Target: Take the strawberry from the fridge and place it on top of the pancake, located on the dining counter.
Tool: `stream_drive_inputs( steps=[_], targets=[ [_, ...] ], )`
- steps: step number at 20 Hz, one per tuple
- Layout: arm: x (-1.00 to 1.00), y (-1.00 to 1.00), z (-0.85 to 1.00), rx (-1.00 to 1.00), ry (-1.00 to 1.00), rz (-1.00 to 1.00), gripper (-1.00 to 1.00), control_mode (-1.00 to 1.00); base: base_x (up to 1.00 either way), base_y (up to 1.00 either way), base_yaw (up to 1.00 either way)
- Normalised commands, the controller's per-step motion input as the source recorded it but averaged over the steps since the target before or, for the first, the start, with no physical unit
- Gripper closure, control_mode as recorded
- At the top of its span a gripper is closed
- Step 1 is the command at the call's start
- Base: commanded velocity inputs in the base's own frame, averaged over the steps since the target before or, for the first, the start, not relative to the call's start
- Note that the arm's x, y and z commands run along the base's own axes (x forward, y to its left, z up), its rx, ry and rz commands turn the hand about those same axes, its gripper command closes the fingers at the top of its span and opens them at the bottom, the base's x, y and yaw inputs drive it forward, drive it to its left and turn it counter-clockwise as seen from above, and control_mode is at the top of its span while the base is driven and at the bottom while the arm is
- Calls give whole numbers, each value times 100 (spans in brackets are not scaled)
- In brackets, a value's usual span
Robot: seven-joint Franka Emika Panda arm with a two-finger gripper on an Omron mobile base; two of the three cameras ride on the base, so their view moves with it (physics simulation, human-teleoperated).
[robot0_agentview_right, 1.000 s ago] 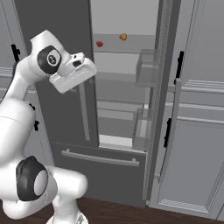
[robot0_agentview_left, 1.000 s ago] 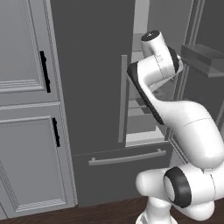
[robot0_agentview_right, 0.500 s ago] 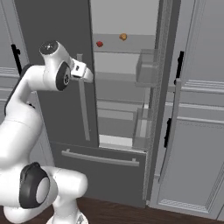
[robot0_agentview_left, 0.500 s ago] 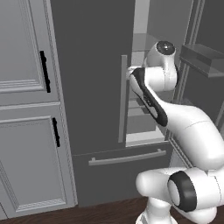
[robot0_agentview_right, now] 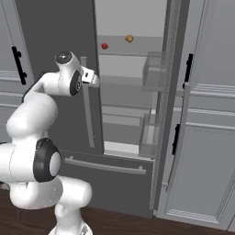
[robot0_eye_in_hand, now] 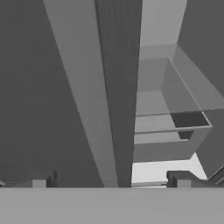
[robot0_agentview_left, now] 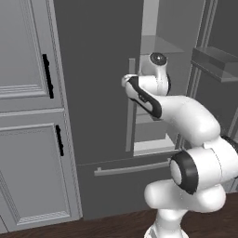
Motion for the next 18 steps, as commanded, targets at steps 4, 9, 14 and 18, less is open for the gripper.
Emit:
stream_drive_inputs(
  steps=[4,9,14,18],
  targets=[
    [72,6,0,-11,27,2,-100,-100,0,0,0],
    [16,18,-4,-5,-9,0,-100,-100,0,0,0],
    [3,2,-23,0,-19,0,-100,-100,0,0,0],
    [23,0,-25,0,-12,0,-100,-100,0,0,0]
  ],
)
